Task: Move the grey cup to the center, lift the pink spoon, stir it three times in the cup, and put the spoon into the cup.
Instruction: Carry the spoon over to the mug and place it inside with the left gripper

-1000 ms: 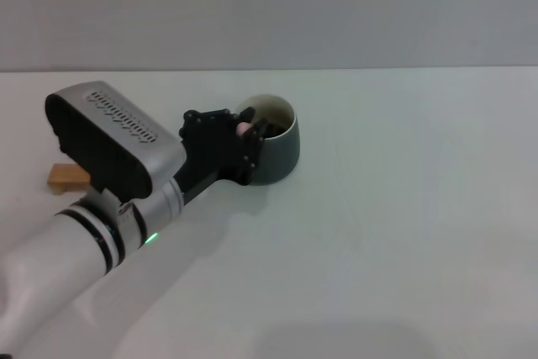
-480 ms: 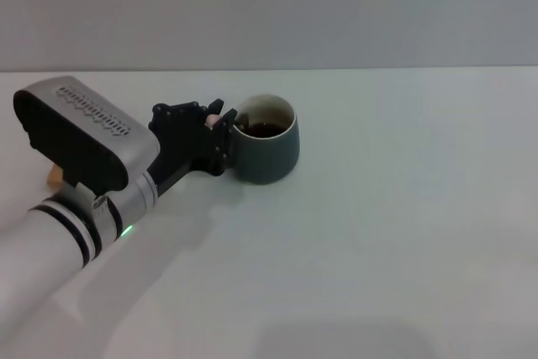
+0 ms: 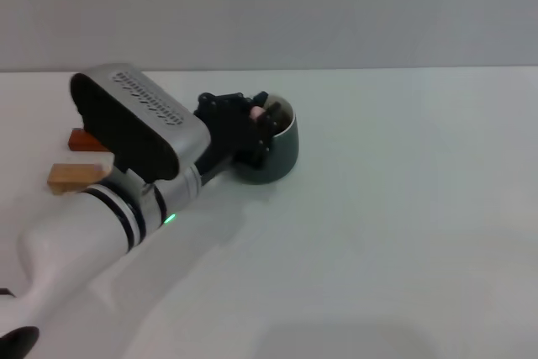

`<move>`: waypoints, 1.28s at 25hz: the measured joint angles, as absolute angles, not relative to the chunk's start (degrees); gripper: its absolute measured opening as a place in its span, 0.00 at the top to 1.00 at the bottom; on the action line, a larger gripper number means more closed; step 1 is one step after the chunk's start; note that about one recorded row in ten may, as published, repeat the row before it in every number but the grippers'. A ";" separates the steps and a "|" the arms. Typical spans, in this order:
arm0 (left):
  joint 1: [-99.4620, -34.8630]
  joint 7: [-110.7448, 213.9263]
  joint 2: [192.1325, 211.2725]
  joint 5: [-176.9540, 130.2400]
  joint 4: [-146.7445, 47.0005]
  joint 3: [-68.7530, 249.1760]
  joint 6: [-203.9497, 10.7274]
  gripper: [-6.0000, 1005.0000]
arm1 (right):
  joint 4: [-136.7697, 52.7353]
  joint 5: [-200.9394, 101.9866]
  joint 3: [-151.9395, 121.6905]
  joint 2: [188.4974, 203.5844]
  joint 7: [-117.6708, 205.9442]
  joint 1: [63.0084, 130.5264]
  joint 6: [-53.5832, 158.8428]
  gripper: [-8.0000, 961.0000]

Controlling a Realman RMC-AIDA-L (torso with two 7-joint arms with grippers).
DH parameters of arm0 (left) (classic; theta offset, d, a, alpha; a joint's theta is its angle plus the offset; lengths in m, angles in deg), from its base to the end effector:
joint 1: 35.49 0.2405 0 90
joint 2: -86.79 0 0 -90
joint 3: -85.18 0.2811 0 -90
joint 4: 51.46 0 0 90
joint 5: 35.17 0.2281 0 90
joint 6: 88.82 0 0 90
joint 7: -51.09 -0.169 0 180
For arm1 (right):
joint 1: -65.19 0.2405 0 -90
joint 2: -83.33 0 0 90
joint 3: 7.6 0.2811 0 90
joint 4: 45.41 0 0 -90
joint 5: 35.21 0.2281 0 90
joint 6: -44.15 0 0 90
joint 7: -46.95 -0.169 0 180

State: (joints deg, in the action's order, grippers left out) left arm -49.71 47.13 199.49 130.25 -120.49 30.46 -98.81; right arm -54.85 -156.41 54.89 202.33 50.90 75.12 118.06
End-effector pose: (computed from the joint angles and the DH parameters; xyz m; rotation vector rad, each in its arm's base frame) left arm -0.1975 0.3732 -0.1084 -2.1907 -0.2672 -0.4520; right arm 0.4639 0.2617 0.0354 -1.1017 0.5816 0.3833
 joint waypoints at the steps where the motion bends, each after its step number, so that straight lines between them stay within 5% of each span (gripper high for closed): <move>1: -49.71 47.13 199.49 130.25 -120.49 30.46 -98.81 0.84 | -54.75 -156.41 54.89 202.33 50.91 75.12 118.07 0.99; 15: -45.00 45.77 198.33 130.25 -122.97 30.30 -97.09 0.84 | -54.72 -156.41 54.89 202.33 50.90 75.66 117.95 0.99; 30: -45.23 43.29 200.14 130.25 -122.88 28.42 -97.52 0.84 | -54.94 -156.40 54.90 202.33 50.91 75.30 117.88 0.99; 32: -45.22 42.37 200.45 130.25 -122.94 28.49 -97.48 0.78 | -54.97 -156.40 54.89 202.33 50.90 75.30 117.88 0.99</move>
